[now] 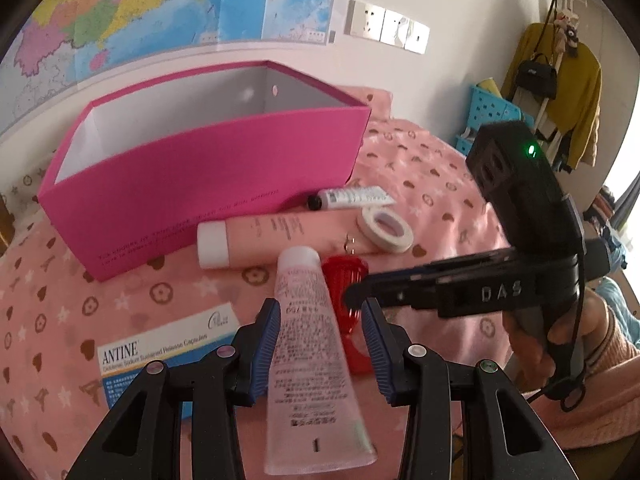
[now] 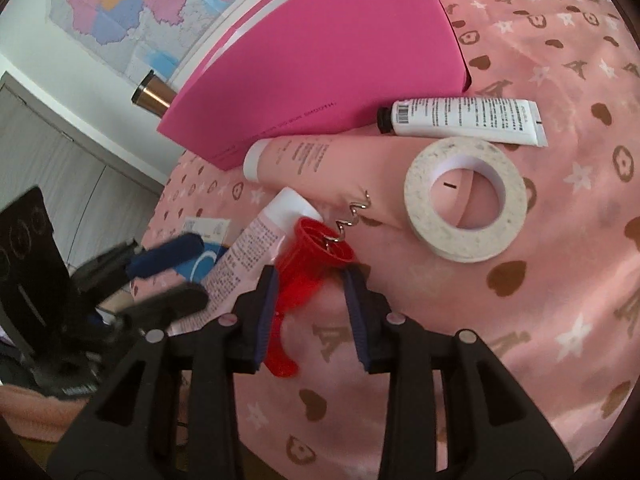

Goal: Organize rigid objects
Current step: 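Move the right gripper to the red corkscrew and grasp it, then lift the red corkscrew into the magenta box and open the right gripper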

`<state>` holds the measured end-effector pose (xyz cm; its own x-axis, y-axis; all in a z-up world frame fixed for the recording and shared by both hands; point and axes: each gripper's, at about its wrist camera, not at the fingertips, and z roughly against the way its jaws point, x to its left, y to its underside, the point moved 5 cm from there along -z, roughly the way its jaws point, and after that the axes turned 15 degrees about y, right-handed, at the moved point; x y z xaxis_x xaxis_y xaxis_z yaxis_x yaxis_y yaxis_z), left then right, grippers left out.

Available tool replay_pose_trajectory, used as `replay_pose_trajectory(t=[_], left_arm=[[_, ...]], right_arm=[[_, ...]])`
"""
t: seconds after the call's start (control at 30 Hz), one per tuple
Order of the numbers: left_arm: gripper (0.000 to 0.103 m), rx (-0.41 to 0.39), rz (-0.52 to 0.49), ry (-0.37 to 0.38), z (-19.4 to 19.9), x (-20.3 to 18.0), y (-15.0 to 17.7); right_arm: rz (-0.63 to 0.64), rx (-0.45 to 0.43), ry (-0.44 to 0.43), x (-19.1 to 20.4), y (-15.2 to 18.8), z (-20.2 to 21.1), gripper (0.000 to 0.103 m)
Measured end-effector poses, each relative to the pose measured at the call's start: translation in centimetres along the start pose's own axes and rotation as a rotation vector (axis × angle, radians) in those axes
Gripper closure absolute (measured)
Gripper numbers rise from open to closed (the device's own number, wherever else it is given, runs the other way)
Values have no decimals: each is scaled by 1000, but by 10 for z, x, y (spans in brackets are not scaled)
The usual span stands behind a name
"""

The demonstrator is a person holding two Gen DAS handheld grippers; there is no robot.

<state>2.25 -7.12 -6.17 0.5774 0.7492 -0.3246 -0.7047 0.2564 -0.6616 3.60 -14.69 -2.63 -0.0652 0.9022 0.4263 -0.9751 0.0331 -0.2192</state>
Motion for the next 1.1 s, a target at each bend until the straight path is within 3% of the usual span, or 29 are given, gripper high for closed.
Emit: replay_pose_trajectory(t=[0.2, 0.4, 0.47, 0.53, 0.73, 0.97, 1.1], left_arm=[[60, 14, 23, -46, -3, 13, 7], [59, 12, 14, -73, -2, 16, 9], [59, 13, 9, -82, -2, 16, 9], [59, 17, 9, -92, -3, 18, 9], [59, 1, 35, -52, -1, 21, 8], [60, -49, 27, 85, 5, 6, -7], [60, -48, -11, 116, -1, -7, -15]], right_arm=[[-45, -18, 15, 5, -8, -5, 63], [-73, -39, 28, 9, -12, -7, 52], [-70, -61, 48, 12, -13, -9, 53], [-56, -66, 64, 12, -13, -10, 63], [-42, -89, 32, 8, -13, 1, 66], [-5, -161, 61, 5, -16, 30, 66], [29, -212, 100, 6, -19, 45, 66]])
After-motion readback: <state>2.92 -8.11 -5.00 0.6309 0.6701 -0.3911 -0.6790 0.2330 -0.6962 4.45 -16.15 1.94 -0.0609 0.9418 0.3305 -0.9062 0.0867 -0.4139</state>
